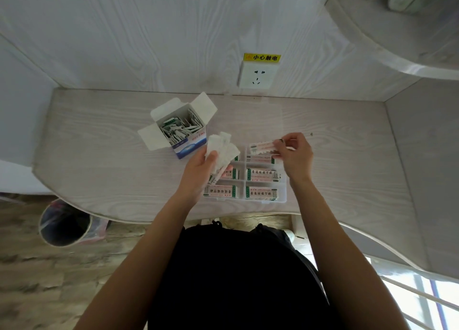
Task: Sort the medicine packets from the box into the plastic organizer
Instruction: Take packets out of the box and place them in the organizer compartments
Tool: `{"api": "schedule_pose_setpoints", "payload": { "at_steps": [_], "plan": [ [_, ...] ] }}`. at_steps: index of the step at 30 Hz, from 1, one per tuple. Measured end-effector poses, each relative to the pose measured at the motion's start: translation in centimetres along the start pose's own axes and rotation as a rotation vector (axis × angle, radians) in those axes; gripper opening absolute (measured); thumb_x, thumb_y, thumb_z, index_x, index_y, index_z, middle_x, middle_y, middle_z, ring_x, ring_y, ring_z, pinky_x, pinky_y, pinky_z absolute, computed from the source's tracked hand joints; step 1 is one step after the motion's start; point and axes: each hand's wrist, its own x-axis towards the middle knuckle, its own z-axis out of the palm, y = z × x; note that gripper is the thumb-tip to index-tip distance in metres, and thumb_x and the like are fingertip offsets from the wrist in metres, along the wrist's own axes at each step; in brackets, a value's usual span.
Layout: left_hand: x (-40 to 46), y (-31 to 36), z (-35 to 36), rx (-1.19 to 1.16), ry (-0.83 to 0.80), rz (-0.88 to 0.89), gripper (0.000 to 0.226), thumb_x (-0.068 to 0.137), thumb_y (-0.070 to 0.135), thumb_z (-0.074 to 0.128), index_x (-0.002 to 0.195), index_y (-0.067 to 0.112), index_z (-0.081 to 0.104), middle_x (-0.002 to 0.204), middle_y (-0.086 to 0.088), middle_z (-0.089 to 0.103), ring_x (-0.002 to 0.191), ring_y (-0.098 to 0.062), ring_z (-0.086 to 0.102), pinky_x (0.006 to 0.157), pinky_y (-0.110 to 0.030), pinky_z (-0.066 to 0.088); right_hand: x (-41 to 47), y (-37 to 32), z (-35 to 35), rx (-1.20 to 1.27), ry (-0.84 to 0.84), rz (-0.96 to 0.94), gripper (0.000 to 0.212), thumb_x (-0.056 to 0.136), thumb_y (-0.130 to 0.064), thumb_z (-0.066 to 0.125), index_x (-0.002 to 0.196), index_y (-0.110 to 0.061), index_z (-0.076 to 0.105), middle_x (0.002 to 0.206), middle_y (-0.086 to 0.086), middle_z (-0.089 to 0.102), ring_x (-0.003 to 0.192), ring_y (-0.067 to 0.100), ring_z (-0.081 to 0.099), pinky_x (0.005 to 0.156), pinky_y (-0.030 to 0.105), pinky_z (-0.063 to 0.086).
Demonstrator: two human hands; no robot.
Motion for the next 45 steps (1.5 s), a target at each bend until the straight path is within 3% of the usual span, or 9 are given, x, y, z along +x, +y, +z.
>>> {"api": "schedule_pose_setpoints", "payload": {
  "at_steps": [6,11,17,23,27,29,34,40,45],
  "plan": [
    [0.4,0.4,0.2,0.081,0.042,-0.023,0.014,0.097,0.025,0.046,0.106,0.023,0.056,0.106,-0.006,0.066,0.087,-0.021,0.069,0.08,-0.043,0.056,0.0,0.7,-0.1,-0.471,0.005,-0.082,0.015,0.083,-0.027,0.067,0.093,-0.019,0.059,0.082,-0.006,0.063,0.073,0.012,0.059,0.068,0.023,0.038],
    [0.4,0.7,0.4,0.145,0.02,0.006,0.026,0.094,0.03,0.05,0.1,0.009,0.063,0.098,-0.019,0.066,0.088,-0.036,0.065,0.077,-0.054,0.052,0.2,0.7,0.2,-0.938,-0.066,-0.203,0.019,0.091,-0.038,0.057,0.094,-0.021,0.064,0.082,0.0,0.066,0.077,0.02,0.06,0.065,0.025,0.036],
    [0.4,0.6,0.7,0.18,0.003,0.031,0.022,0.095,0.026,0.051,0.094,0.008,0.064,0.092,-0.017,0.066,0.077,-0.029,0.066,0.07,-0.046,0.055,1.0,0.0,-0.5,-0.632,-0.109,-0.088,0.023,0.083,-0.044,0.065,0.09,-0.023,0.072,0.092,-0.004,0.07,0.085,0.013,0.062,0.072,0.024,0.038],
    [0.4,0.5,0.8,0.213,-0.051,0.054,0.021,0.094,0.028,0.054,0.085,0.015,0.067,0.08,-0.011,0.065,0.073,-0.028,0.065,0.071,-0.048,0.057,0.7,-0.9,0.1,-1.125,-0.155,-0.301,0.031,0.091,-0.046,0.053,0.098,-0.022,0.071,0.102,-0.003,0.06,0.087,0.019,0.061,0.066,0.026,0.035],
    [0.5,0.3,0.8,0.293,-0.076,0.092,0.032,0.089,0.039,0.054,0.073,0.013,0.063,0.071,-0.012,0.06,0.076,-0.04,0.063,0.069,-0.058,0.053,-0.4,-2.0,-0.1,-0.632,-0.119,-0.367,0.032,0.093,-0.042,0.052,0.091,-0.017,0.071,0.089,-0.003,0.064,0.069,0.007,0.055,0.066,0.022,0.043],
    [0.6,0.2,1.0,0.331,-0.104,0.112,0.036,0.091,0.038,0.053,0.083,0.004,0.064,0.076,-0.017,0.061,0.073,-0.036,0.064,0.067,-0.054,0.055,-0.9,-2.9,0.2,-0.381,-0.294,-0.303,0.024,0.09,-0.042,0.056,0.095,-0.022,0.069,0.091,-0.008,0.064,0.072,-0.001,0.054,0.065,0.009,0.041],
    [0.2,0.5,1.5,0.358,-0.214,0.135,0.019,0.094,0.028,0.053,0.1,0.016,0.066,0.085,-0.004,0.07,0.065,-0.012,0.07,0.059,-0.028,0.058,-0.6,-3.1,1.0,-0.217,-0.66,-0.179,0.018,0.083,-0.022,0.069,0.101,-0.019,0.067,0.09,-0.006,0.064,0.073,0.002,0.054,0.063,0.01,0.044],
    [0.3,0.4,1.1,0.31,-0.306,0.079,0.017,0.088,0.018,0.062,0.105,0.019,0.061,0.091,0.0,0.069,0.072,-0.014,0.071,0.063,-0.026,0.058,-0.3,-2.5,0.9,-0.072,-0.562,-0.084,0.01,0.084,-0.012,0.067,0.093,-0.011,0.066,0.084,-0.002,0.065,0.072,0.005,0.06,0.06,0.009,0.048],
    [0.2,-0.1,0.6,0.286,-0.267,0.066,0.018,0.087,0.013,0.063,0.105,0.017,0.063,0.095,0.004,0.067,0.07,-0.01,0.07,0.057,-0.022,0.056,-0.1,-2.4,-0.5,0.134,-0.447,-0.044,0.004,0.088,-0.009,0.062,0.09,-0.01,0.059,0.081,0.0,0.062,0.049,0.005,0.055,0.045,0.017,0.043]
  ]
}}
